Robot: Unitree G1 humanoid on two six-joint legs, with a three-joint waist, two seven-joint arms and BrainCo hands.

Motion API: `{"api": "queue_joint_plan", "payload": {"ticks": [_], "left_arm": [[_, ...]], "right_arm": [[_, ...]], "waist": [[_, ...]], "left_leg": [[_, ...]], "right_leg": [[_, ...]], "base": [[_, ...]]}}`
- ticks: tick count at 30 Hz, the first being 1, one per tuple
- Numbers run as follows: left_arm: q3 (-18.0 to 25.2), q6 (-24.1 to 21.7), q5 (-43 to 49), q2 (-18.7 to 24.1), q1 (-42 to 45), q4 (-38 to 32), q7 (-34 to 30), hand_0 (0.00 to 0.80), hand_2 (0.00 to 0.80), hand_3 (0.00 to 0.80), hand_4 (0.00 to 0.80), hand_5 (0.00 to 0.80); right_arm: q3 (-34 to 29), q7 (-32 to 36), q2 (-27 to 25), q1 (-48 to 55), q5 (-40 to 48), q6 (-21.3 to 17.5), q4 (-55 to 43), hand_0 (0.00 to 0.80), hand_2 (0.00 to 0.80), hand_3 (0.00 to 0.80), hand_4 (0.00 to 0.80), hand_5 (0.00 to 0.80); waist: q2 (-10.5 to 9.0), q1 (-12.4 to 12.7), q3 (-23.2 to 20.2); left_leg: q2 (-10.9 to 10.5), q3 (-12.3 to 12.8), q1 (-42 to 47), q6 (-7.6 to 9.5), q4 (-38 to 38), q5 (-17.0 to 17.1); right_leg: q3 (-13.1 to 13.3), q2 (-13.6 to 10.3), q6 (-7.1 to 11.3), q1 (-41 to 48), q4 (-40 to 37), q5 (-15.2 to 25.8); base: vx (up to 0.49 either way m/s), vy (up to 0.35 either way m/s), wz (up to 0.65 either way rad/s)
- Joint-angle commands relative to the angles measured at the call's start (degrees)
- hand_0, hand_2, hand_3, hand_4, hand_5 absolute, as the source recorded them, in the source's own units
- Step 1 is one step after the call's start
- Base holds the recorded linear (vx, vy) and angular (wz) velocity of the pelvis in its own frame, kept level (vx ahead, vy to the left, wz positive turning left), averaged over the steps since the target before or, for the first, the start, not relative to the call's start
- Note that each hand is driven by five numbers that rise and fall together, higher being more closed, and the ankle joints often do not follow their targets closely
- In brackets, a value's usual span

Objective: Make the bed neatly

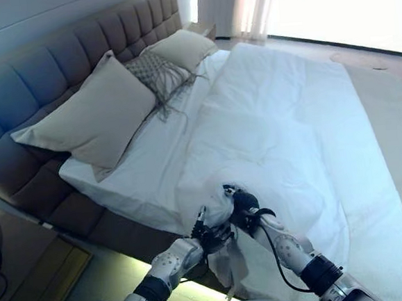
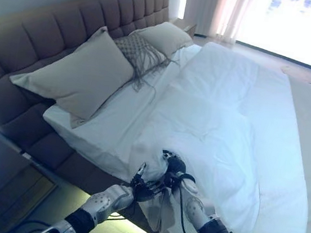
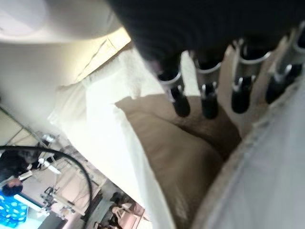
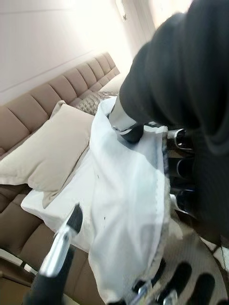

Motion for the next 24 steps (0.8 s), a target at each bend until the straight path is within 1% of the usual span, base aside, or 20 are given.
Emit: {"api": "queue_joint_plan", "payload": {"ticks": [1,5,9,11,14,16,17,18,24], "left_arm": [[1.52,-2.84,-1.91,-3.57,-7.63,0.92,-3.09,0.000,0.000,0.000,0.000,0.000],[1.92,-4.59,-0.48,-3.56,-8.65,0.44,-1.79,0.000,0.000,0.000,0.000,0.000],[2.42,-6.36,2.39,-4.23,-9.05,0.71,0.96,0.000,0.000,0.000,0.000,0.000],[3.26,-7.66,3.42,-5.00,-9.31,1.42,2.42,0.000,0.000,0.000,0.000,0.000],[4.65,-8.91,2.50,-5.83,-9.51,1.82,3.00,0.000,0.000,0.000,0.000,0.000],[4.72,-9.56,1.27,-6.25,-9.45,1.63,3.64,0.552,0.552,0.552,0.552,0.552],[4.74,-9.72,0.96,-6.36,-9.42,1.56,3.70,0.631,0.631,0.631,0.631,0.631],[4.82,-9.90,0.54,-6.45,-9.41,1.44,3.80,0.800,0.800,0.800,0.800,0.800],[4.52,-10.82,-0.06,-6.11,-9.22,0.51,4.09,0.800,0.800,0.800,0.800,0.800]], "right_arm": [[0.91,4.23,0.81,-0.20,0.47,-1.38,-9.94,0.800,0.800,0.800,0.800,0.800],[0.61,5.14,0.32,0.02,0.75,-0.72,-10.94,0.800,0.800,0.800,0.800,0.800],[0.35,5.50,0.40,0.07,0.81,-0.01,-12.06,0.800,0.800,0.800,0.800,0.800],[0.03,5.93,0.67,0.15,0.68,0.65,-12.72,0.800,0.800,0.800,0.800,0.800],[-0.04,6.56,0.75,0.53,0.62,1.34,-13.39,0.800,0.800,0.800,0.800,0.800],[-0.05,6.62,0.91,0.71,0.27,1.81,-13.72,0.800,0.800,0.800,0.800,0.800],[-0.09,6.66,0.96,0.76,0.16,1.96,-13.84,0.800,0.800,0.800,0.800,0.800],[-0.09,6.96,0.98,1.00,-0.15,1.82,-13.89,0.800,0.800,0.800,0.800,0.800],[0.17,6.06,1.13,1.00,-0.09,1.47,-14.29,0.800,0.800,0.800,0.800,0.800]], "waist": [[2.20,0.87,-2.36],[2.56,0.56,-2.33],[2.95,0.02,-2.36],[3.10,-0.35,-2.47],[3.28,-0.72,-2.58],[3.42,-0.88,-2.60],[3.45,-0.93,-2.63],[3.53,-0.91,-2.61],[3.57,-0.53,-2.66]], "left_leg": [[6.72,1.33,1.65,-1.00,2.29,-0.57],[6.84,1.53,2.04,-1.16,2.00,-0.15],[6.67,1.82,2.60,-1.04,1.60,0.22],[6.52,2.00,2.75,-0.95,1.44,0.39],[6.50,2.38,2.81,-0.94,1.39,0.52],[6.52,2.57,2.79,-1.00,1.31,0.63],[6.51,2.61,2.77,-1.01,1.25,0.66],[6.51,2.69,2.66,-1.04,1.14,0.70],[6.73,2.85,2.65,-1.22,0.70,0.99]], "right_leg": [[1.35,-2.82,4.24,-8.27,-1.12,10.51],[1.18,-2.78,4.23,-7.89,-1.04,10.46],[1.21,-2.69,4.13,-7.66,-0.76,10.46],[1.50,-2.64,4.06,-7.51,-0.81,10.45],[1.55,-2.72,4.01,-7.36,-0.85,10.40],[1.47,-2.77,3.96,-7.22,-0.95,10.38],[1.47,-2.77,3.93,-7.18,-1.01,10.35],[1.24,-2.81,3.93,-7.05,-1.21,10.31],[0.30,-3.01,3.95,-6.33,-1.84,10.28]], "base": [[0.031,0.021,-0.03],[0.048,0.025,-0.04],[0.040,0.026,-0.08],[0.039,0.022,-0.05],[0.008,0.004,-0.01],[0.000,0.000,0.00],[0.000,0.000,0.00],[0.000,0.000,0.00],[-0.017,0.003,0.00]]}}
